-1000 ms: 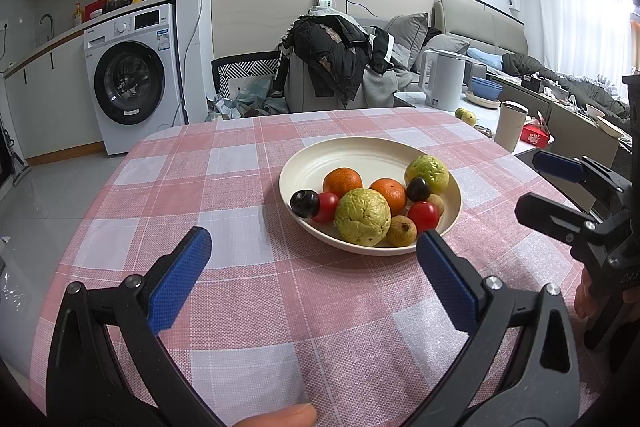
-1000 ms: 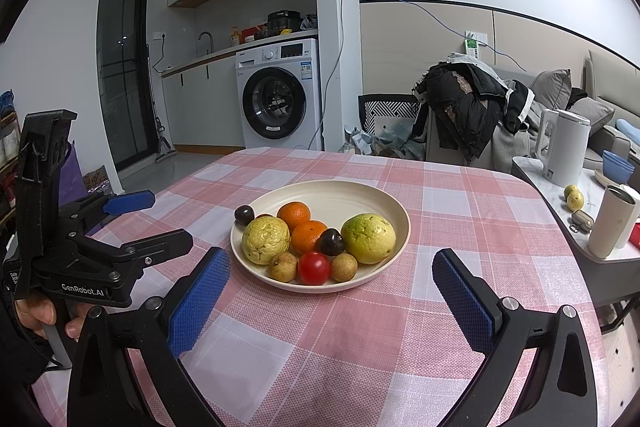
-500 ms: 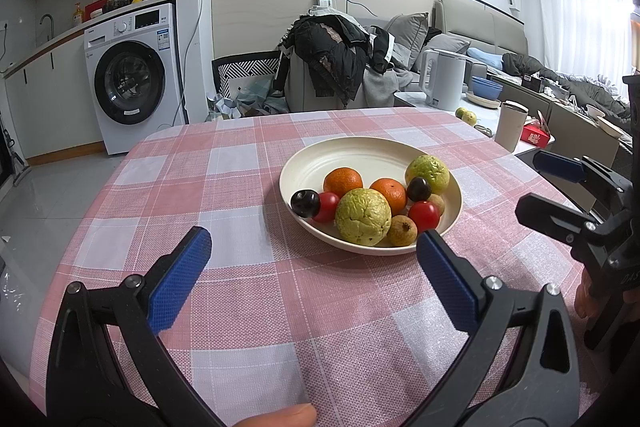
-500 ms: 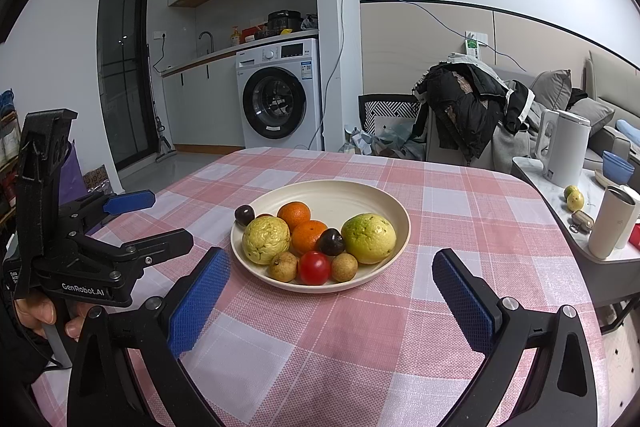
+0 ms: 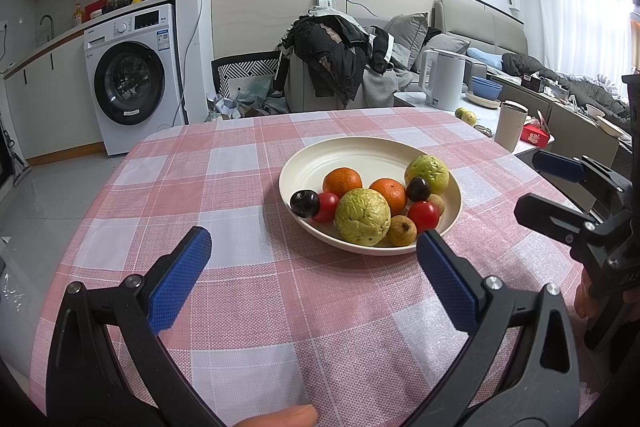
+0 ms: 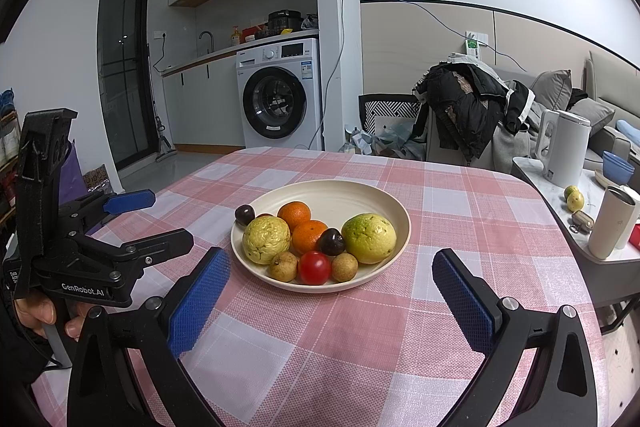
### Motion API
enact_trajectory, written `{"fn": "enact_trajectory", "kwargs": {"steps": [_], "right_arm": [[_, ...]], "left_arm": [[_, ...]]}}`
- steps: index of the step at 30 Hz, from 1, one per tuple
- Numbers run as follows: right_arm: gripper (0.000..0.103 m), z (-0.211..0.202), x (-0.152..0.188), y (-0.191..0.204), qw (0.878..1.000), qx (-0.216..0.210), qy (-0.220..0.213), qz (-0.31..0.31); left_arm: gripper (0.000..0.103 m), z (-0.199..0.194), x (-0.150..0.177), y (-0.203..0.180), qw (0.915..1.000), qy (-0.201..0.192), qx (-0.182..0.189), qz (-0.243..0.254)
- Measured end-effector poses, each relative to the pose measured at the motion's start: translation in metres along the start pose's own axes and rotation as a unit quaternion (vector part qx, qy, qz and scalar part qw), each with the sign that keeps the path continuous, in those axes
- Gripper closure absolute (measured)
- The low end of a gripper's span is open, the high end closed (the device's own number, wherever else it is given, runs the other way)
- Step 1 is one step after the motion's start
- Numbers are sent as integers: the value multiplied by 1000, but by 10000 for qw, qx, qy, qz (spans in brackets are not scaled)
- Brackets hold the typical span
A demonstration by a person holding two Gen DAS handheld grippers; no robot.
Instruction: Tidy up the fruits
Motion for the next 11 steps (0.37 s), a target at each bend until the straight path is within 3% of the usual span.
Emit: {"fn": "enact_trajectory", "kwargs": {"steps": [11], "right_arm": [[0,0,0,0,10000,-1,2,-5]], "left_arm": [[1,0,0,5,10000,-4,-76,-47]]}}
Point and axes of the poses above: each gripper's, at about its wrist camera, not at the fingertips, and z roughly the way its jaws point, y to its left, x to its underside, the point moved 6 cm from there along z, roughly the way its jaws point, and after that the axes turned 10 degrees about -y, right-handed, at the moved point
